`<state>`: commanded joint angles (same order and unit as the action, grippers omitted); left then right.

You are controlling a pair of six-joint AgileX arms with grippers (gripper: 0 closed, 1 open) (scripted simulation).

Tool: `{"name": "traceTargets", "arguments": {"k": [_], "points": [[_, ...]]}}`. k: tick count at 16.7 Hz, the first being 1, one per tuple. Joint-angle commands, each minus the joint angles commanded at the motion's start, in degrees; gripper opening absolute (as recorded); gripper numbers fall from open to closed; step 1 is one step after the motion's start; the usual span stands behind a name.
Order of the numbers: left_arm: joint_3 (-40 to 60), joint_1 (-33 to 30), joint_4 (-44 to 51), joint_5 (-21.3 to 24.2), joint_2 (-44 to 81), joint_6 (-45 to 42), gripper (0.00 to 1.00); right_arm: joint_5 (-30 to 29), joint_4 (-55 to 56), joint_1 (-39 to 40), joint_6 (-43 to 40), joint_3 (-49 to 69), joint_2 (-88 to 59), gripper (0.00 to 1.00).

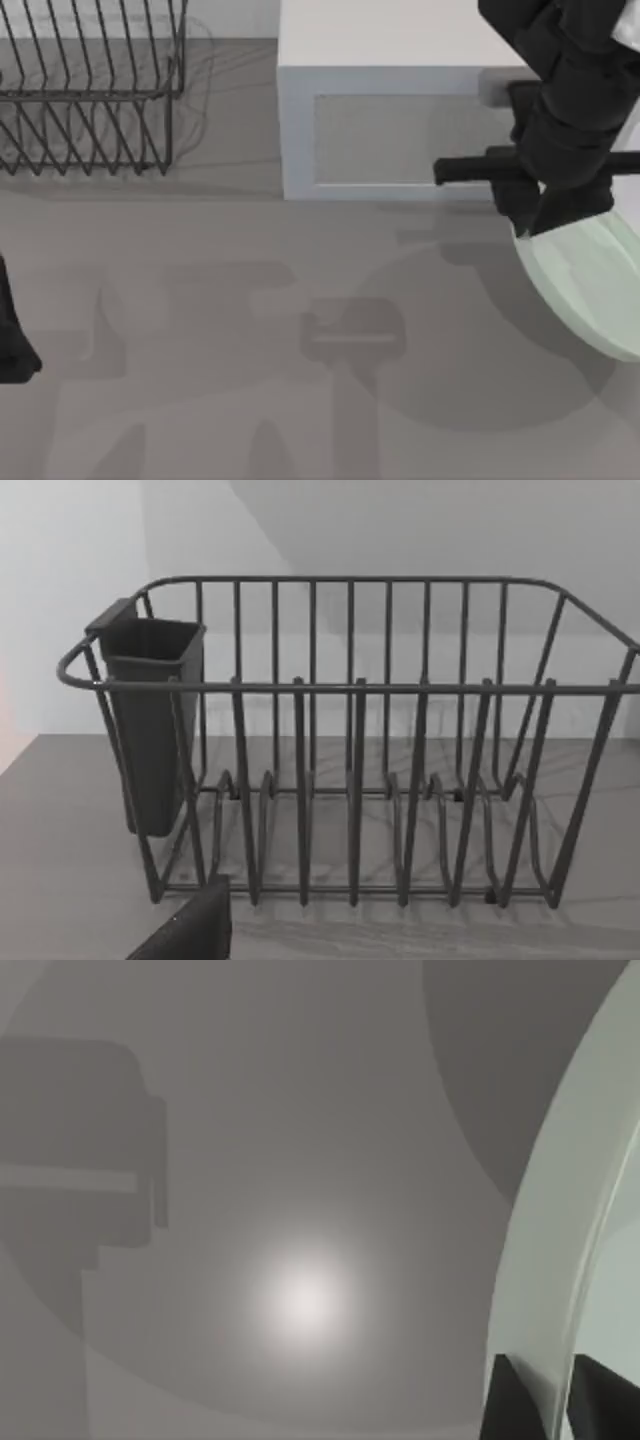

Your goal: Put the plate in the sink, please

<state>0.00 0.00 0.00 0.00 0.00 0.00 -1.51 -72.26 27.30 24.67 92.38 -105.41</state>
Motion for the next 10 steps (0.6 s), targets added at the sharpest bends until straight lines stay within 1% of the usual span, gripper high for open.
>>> {"name": "traceTargets", "arguments": {"k": [6,10], "points": [[0.0,0.0,0.0,0.0,0.0,0.0,1.0,0.5,-18.9,-3.3,-0.5,22.3,-2.0,0.0],[0.0,0.0,0.0,0.0,0.0,0.0,1.0,0.9,-26.1,-4.9,-0.9,30.2,-3.0,0.0]]}}
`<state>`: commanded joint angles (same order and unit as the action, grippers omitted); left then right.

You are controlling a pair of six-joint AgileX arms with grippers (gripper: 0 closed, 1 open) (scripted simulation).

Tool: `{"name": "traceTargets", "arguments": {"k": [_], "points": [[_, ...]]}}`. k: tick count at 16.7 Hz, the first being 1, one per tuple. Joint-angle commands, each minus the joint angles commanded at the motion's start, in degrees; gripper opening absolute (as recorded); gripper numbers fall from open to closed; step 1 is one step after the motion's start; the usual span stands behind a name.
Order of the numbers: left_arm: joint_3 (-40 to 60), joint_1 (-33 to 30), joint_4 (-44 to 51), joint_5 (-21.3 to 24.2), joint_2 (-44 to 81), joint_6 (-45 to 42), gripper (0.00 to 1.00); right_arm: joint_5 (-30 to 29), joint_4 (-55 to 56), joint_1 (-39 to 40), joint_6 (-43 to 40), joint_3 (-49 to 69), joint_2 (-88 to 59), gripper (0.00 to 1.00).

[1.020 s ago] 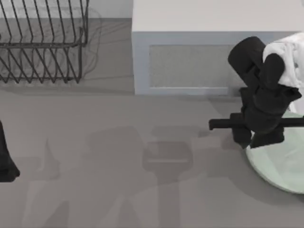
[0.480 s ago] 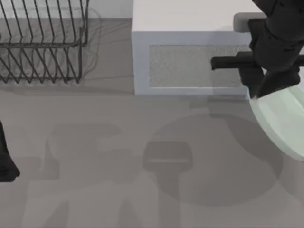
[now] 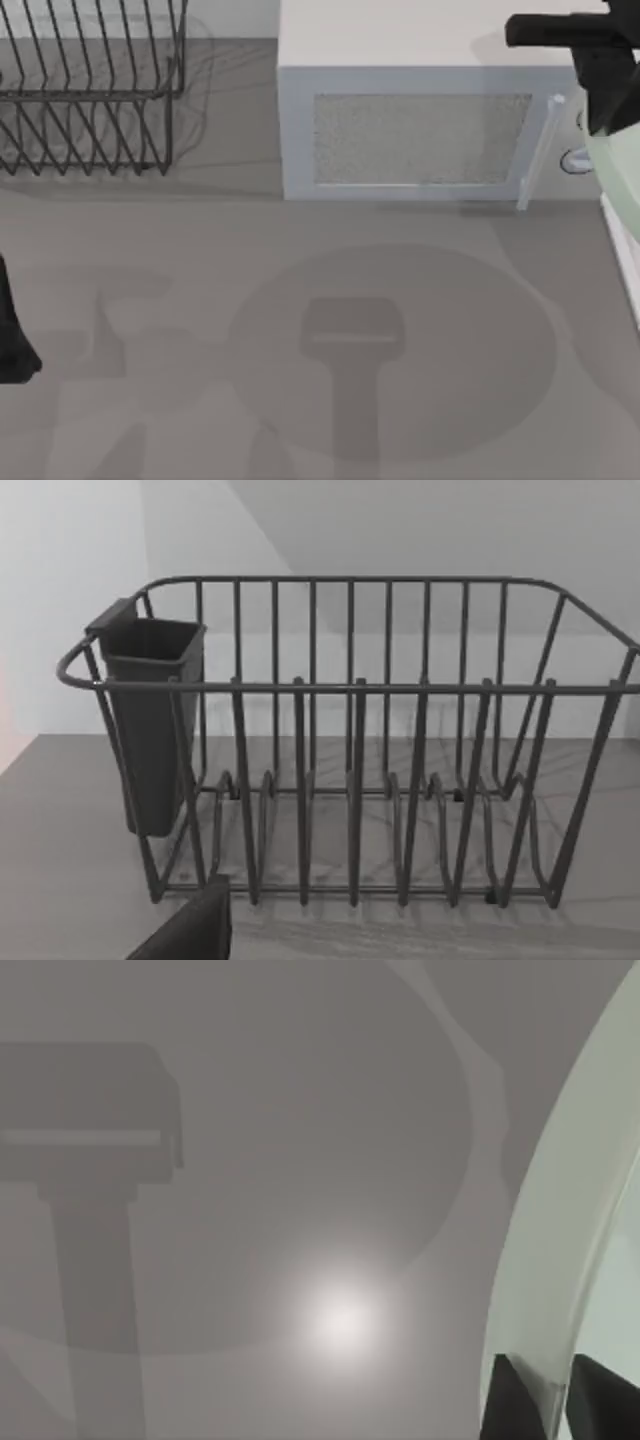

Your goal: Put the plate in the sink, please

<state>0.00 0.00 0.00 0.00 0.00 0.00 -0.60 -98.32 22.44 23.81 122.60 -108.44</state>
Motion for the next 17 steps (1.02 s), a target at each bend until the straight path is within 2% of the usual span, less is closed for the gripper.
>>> {"name": "traceTargets", "arguments": {"k": [8,12,17], "points": [[0.0,0.0,0.0,0.0,0.0,0.0,1.0,-0.3,-0.4,-0.5,-0.7,2.4,-0.6,0.0],[0.0,0.0,0.0,0.0,0.0,0.0,1.0,-1.4,-1.6,-4.6,-4.2,12.0,-5.5,0.0],[0.0,0.0,0.0,0.0,0.0,0.0,1.0,-2.8,-2.4,-14.4,-11.7,28.0,-19.3,0.0]]}}
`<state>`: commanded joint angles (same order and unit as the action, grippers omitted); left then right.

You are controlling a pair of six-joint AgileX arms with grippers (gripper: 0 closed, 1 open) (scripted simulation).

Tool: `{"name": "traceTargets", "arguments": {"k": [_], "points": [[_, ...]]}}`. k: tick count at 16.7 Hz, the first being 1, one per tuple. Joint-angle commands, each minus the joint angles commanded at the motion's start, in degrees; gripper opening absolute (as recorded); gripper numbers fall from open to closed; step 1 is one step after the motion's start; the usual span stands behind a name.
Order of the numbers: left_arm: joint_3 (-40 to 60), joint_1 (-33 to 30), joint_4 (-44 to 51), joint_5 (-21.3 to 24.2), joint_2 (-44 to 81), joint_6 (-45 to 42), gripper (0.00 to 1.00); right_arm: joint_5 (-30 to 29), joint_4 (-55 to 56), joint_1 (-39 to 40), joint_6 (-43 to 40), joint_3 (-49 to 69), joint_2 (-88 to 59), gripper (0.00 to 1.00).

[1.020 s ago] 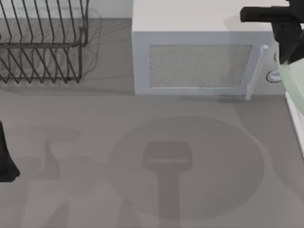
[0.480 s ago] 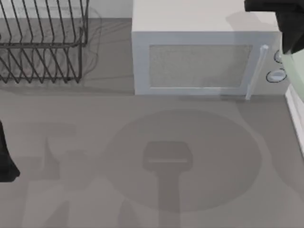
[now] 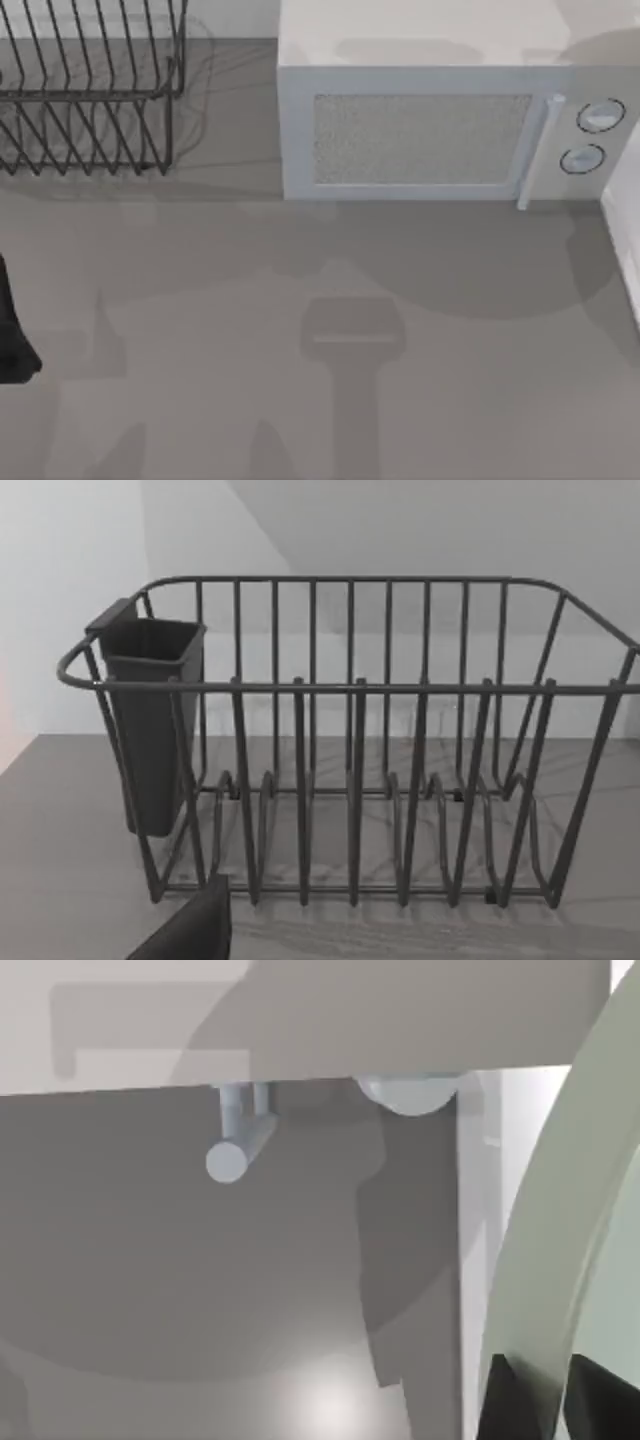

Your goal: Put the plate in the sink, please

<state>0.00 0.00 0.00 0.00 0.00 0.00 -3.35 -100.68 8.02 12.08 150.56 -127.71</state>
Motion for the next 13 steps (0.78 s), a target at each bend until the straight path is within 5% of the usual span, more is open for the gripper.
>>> {"name": "traceTargets", "arguments": {"k": [6,13], "points": [[0.0,0.0,0.0,0.0,0.0,0.0,1.0,1.2,-0.4,-10.6,-10.7,13.7,-19.8,0.0],[0.0,0.0,0.0,0.0,0.0,0.0,1.0,2.8,-0.1,-12.8,-15.4,15.8,-27.6,0.0]]}}
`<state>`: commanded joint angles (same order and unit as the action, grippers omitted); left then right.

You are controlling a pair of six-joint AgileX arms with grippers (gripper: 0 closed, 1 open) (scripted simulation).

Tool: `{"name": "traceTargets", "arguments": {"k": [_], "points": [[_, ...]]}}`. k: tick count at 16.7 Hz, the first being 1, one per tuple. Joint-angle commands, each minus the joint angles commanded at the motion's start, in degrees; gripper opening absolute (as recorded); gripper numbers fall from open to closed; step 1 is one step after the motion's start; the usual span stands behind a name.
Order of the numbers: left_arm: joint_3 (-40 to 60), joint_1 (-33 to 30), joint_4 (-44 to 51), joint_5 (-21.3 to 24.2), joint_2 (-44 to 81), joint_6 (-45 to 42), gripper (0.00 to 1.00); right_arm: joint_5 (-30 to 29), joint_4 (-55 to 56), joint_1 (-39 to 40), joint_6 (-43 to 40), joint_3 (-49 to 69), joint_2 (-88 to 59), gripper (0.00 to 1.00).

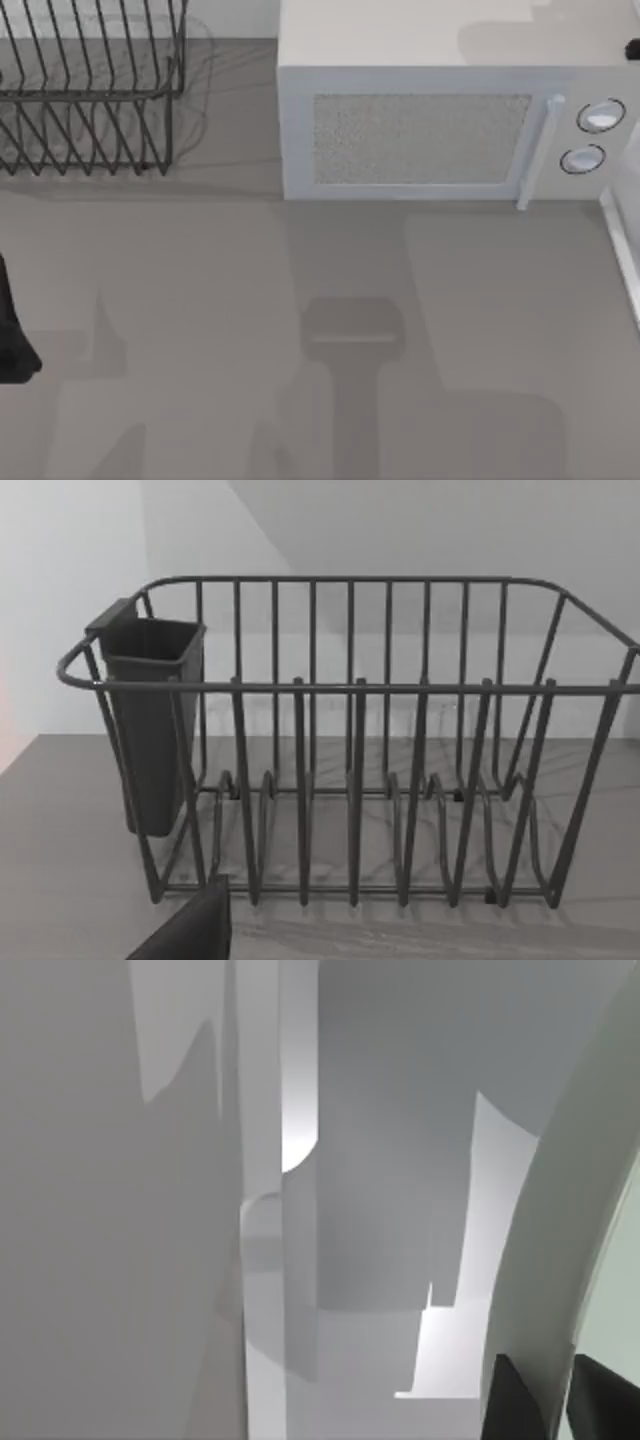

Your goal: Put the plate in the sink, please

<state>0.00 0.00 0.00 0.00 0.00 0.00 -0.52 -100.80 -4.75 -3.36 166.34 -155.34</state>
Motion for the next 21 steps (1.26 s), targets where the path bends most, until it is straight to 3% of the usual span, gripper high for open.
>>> {"name": "traceTargets", "arguments": {"k": [2,15,21], "points": [[0.0,0.0,0.0,0.0,0.0,0.0,1.0,0.0,0.0,0.0,0.0,0.0,0.0,0.0],[0.0,0.0,0.0,0.0,0.0,0.0,1.0,0.0,0.0,0.0,0.0,0.0,0.0,0.98],[0.0,0.0,0.0,0.0,0.0,0.0,1.0,0.0,0.0,0.0,0.0,0.0,0.0,1.0]]}}
